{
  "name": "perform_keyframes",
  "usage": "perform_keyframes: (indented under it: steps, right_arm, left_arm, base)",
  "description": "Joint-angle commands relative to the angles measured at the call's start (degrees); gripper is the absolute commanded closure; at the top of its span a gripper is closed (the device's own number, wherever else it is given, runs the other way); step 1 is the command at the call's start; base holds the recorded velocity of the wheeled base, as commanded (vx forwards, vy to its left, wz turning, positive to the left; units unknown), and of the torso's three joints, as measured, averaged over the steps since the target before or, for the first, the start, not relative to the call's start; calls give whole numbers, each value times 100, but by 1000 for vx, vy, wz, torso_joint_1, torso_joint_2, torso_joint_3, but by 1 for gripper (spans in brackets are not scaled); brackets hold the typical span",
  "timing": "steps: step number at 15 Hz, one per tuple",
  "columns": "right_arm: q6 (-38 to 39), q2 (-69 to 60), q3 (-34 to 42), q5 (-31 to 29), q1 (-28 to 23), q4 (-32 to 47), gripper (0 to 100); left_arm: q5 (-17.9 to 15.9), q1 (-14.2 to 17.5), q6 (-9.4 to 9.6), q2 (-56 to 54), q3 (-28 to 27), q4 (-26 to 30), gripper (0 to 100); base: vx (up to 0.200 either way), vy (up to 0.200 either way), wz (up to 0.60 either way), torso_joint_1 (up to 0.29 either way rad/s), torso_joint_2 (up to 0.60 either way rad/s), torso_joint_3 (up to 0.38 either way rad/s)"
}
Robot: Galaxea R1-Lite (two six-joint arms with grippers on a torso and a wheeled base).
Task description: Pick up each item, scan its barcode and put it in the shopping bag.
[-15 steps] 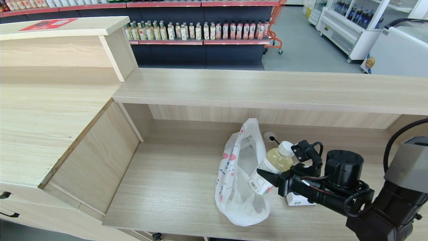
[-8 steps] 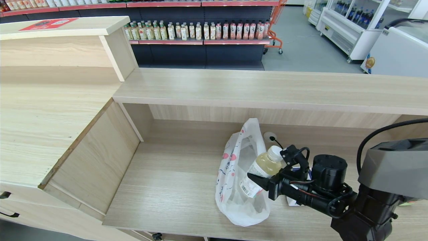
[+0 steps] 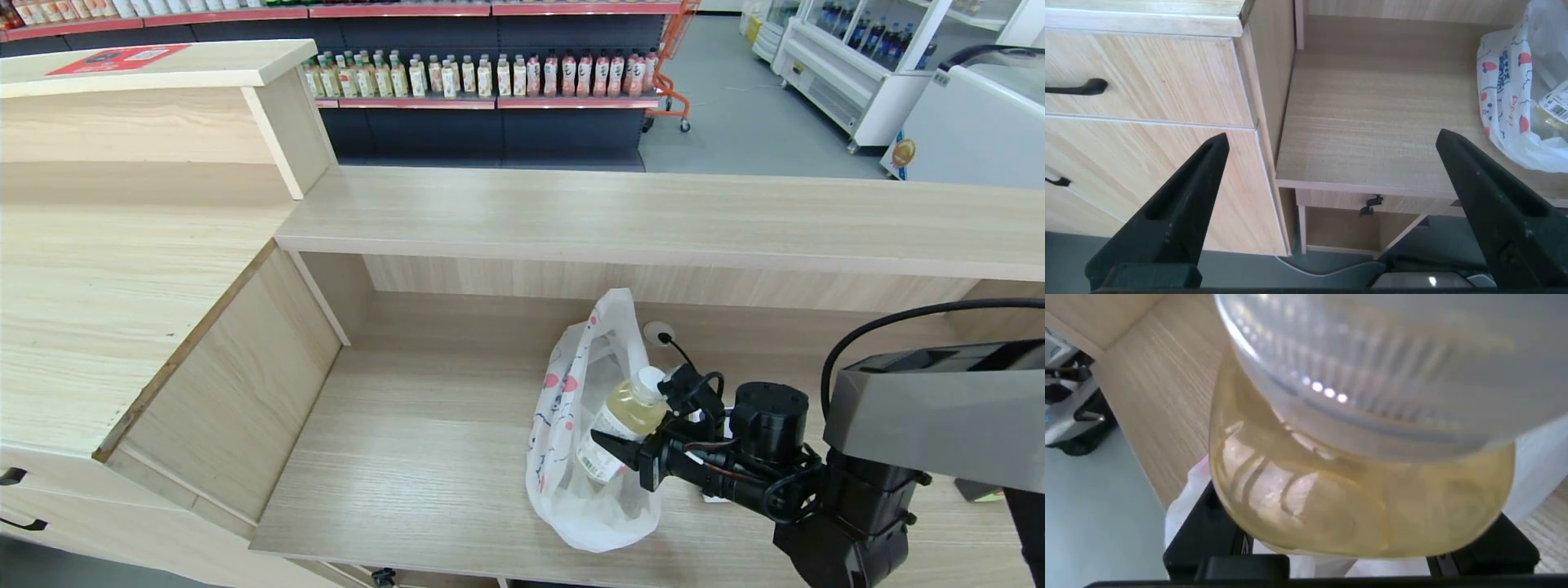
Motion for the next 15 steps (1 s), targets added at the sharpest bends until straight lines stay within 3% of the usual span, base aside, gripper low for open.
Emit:
perform_keyframes:
  steps: [1, 7, 8, 12, 15]
  right_arm:
    - [-261, 276, -134, -1, -33, -1, 100]
    - [-894, 461, -231, -1, -103, -1, 100]
    - [-894, 434, -213, -1, -103, -1, 0]
    - [-832, -102, -2, -1, -86, -1, 0]
    - [-393, -1288, 437, 8, -51, 43, 0]
  left_arm:
    - [1, 1, -1, 6, 0, -2, 0]
    - [1, 1, -1, 6, 0, -2, 0]
    - [1, 1, -1, -2, 0, -2, 0]
    - [1, 1, -1, -2, 0, -2, 0]
    - [1, 1, -1, -2, 0, -2, 0]
  base:
    - [0, 0, 0, 0, 0, 0]
    - [0, 0, 0, 0, 0, 0]
    - [0, 0, 0, 0, 0, 0]
    - [0, 0, 0, 0, 0, 0]
    - [0, 0, 0, 0, 0, 0]
